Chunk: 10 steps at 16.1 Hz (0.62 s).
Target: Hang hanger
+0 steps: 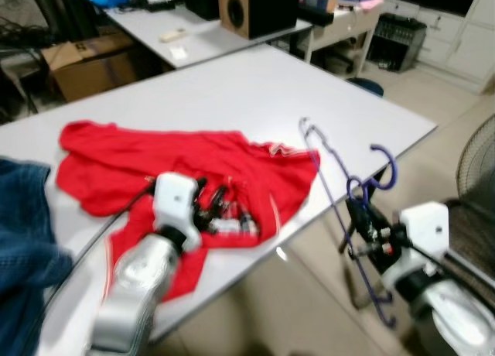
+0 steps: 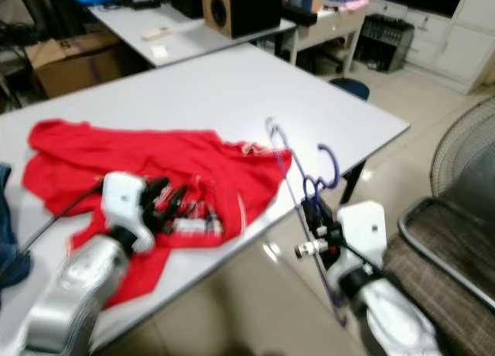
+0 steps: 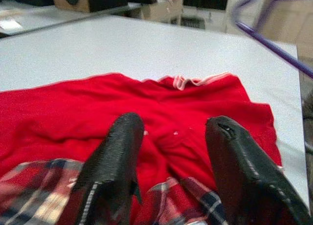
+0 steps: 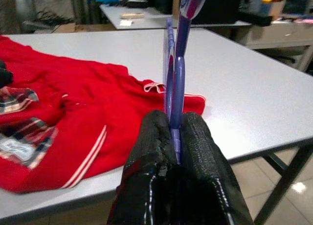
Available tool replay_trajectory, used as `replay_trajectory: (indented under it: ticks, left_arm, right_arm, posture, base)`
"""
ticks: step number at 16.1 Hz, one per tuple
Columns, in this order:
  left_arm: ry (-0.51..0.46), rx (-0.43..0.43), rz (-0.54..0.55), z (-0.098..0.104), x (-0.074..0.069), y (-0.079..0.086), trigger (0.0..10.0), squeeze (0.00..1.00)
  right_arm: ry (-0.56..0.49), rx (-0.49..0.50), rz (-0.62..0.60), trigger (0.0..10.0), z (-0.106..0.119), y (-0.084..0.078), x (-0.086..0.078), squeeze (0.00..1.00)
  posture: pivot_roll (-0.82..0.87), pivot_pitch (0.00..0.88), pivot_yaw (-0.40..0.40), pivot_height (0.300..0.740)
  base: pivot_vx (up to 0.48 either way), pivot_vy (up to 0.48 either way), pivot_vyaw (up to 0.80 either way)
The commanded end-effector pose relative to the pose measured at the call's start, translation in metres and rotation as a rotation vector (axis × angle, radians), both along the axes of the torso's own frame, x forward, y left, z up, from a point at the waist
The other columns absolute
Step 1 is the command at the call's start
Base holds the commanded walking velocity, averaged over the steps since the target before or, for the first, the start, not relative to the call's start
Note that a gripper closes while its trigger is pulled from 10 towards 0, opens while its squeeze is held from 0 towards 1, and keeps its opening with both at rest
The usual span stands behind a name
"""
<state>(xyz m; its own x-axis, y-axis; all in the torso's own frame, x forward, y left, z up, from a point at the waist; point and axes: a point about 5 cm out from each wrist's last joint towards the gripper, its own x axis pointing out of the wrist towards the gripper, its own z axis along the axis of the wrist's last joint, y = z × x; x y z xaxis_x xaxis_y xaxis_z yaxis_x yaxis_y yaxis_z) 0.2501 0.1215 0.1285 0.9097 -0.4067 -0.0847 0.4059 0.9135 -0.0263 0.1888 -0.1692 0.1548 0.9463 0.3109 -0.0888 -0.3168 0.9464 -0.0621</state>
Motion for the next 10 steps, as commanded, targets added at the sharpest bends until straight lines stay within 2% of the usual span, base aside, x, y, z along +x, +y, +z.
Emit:
replay_trajectory:
  ticks: [1,2,3,5,7,9,10]
  left_arm:
    - [0.004,0.071,-0.011,0.000,-0.003,0.011,10.0,0.22]
    - [0.014,0.092,-0.023,0.000,-0.004,0.012,10.0,0.48]
    - [0.076,0.128,-0.157,-0.002,-0.013,0.010,10.0,1.00]
    - [0.159,0.164,-0.249,-0.005,-0.022,0.013,10.0,1.00]
    - [0.198,0.165,-0.275,-0.002,-0.020,0.019,10.0,1.00]
    - [0.253,0.198,-0.306,-0.001,-0.016,0.025,10.0,1.00]
    - [0.271,0.183,-0.315,-0.003,-0.015,0.022,10.0,1.00]
  right_arm:
    - [-0.060,-0.001,0.154,10.0,0.015,0.007,-0.004,0.00]
    - [-0.064,-0.006,0.173,10.0,0.016,0.006,-0.005,0.00]
    - [-0.061,0.007,0.240,10.0,0.020,0.002,-0.010,0.00]
    - [-0.050,0.037,0.362,10.0,0.024,0.003,-0.017,0.00]
    - [-0.015,0.035,0.471,10.0,0.025,0.001,-0.024,0.00]
    - [0.066,-0.034,0.556,10.0,0.018,-0.009,-0.027,0.00]
    - [0.068,-0.054,0.546,10.0,0.017,-0.015,-0.025,0.00]
  posture:
    - [-0.08,0.048,0.032,0.740]
    - [-0.07,0.048,0.033,0.740]
    - [-0.07,0.045,0.040,0.740]
    - [-0.07,0.045,0.047,0.740]
    - [-0.07,0.046,0.048,0.740]
    - [-0.06,0.038,0.048,0.740]
    - [-0.06,0.036,0.048,0.740]
  base:
    - [0.000,0.000,0.00]
    - [0.000,0.000,0.00]
    - [0.000,0.000,0.00]
    - [0.000,0.000,0.00]
    - [0.000,0.000,0.00]
    - [0.000,0.000,0.00]
    - [0.000,0.000,0.00]
